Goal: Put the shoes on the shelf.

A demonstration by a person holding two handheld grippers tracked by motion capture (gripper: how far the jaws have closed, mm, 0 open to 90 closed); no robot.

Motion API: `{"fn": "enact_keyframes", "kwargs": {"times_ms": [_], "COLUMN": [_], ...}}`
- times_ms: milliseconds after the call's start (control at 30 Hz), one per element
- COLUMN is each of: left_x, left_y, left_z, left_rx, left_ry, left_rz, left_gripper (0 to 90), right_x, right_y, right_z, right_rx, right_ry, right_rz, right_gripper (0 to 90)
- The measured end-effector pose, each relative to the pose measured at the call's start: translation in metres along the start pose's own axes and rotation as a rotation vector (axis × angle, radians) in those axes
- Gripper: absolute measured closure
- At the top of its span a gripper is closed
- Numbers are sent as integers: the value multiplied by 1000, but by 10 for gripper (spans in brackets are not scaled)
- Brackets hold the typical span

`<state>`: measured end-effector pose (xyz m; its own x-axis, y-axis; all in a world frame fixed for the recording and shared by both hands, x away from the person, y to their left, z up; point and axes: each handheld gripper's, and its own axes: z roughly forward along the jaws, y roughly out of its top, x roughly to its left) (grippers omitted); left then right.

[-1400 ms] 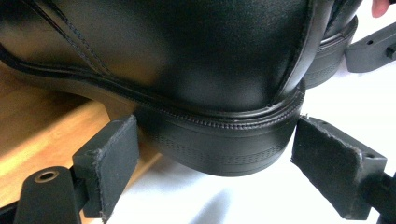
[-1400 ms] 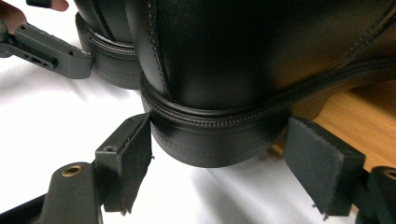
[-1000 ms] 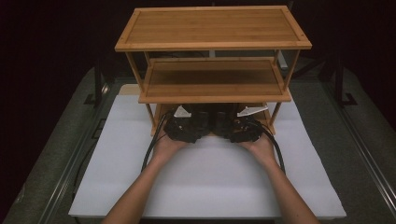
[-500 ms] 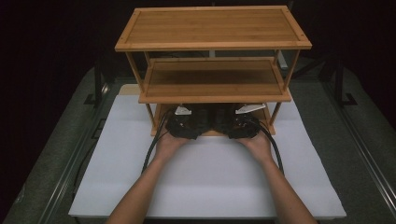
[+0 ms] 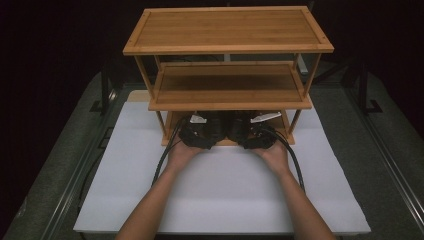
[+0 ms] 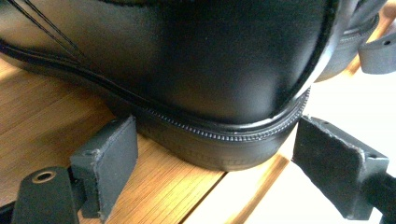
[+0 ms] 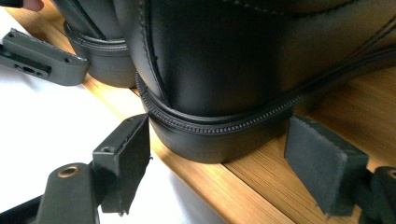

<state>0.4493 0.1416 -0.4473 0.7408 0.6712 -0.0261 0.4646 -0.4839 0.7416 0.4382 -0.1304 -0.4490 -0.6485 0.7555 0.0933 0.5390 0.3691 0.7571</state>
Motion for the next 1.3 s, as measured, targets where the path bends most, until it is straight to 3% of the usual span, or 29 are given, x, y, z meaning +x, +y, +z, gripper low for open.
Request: {"fn": "enact_keyframes", "kwargs": {"times_ms": [167,333,567,633,867,1067,1167,1300], "left_x": [-1,-2,-9,-12,-18,-20,-20,-20], "left_y": [1,1,-15,-25,-64,-100,-114,-132], "left_z": [-14,-33,-67,-79,-118,-150,-165,-178], "left_rx": [-27,-24,-38,-45,-16,9,0,34], "left_ry": [12,2,5,0,16,72,86,108], "left_rz": [32,20,45,30,35,35,17,17], "left_gripper": [149,147,147,147,147,147,147,139], "right_x": [2,3,5,6,9,8,5,2], "right_y": [0,-3,-19,-26,-55,-80,-93,-109], "right_z": [-9,-24,-54,-63,-97,-120,-130,-143], "right_rx": [-12,-13,-25,-32,-46,-32,-31,-19], "right_ry": [11,25,12,11,5,-27,-39,-51], "right_rz": [3,34,11,13,11,16,24,49], "right_gripper": [223,191,189,189,189,176,176,160]}}
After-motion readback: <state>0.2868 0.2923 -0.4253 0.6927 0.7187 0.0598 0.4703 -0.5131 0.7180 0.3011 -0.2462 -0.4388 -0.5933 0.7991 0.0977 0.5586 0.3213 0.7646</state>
